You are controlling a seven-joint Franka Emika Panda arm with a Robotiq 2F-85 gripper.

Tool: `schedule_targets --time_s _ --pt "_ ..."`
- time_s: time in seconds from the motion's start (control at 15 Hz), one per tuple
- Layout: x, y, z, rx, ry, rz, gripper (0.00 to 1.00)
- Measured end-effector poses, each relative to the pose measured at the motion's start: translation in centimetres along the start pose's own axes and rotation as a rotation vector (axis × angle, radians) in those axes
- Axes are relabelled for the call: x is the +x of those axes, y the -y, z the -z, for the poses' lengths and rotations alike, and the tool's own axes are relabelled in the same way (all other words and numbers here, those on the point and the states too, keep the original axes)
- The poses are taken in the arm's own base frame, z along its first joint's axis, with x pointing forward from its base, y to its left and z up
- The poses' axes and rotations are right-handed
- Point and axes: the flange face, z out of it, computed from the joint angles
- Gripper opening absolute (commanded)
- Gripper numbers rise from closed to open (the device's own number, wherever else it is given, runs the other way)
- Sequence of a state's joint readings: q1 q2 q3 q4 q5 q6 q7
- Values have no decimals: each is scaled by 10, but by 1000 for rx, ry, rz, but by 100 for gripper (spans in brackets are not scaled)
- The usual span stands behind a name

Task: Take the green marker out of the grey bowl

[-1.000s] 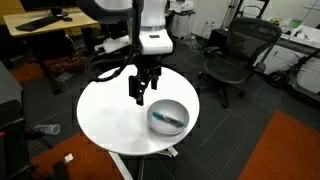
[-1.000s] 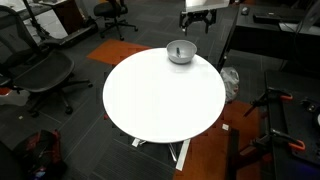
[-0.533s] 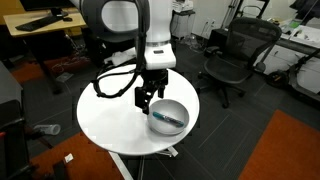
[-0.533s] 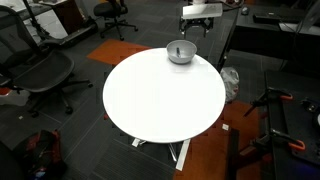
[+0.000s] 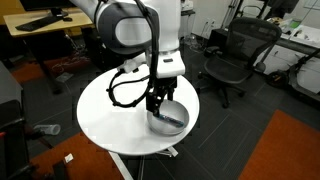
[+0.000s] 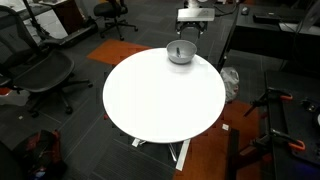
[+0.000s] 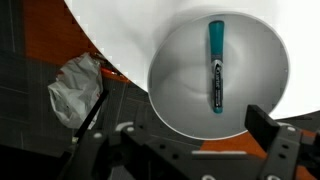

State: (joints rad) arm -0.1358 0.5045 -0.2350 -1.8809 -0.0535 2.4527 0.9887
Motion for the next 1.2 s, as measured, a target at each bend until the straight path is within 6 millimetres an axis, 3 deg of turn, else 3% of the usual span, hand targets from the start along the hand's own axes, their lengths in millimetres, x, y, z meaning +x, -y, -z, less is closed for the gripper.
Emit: schedule_targets --time_s 0.53,1.2 --pt "8 25 -32 6 -5 19 100" --pt "16 34 -85 -4 39 55 100"
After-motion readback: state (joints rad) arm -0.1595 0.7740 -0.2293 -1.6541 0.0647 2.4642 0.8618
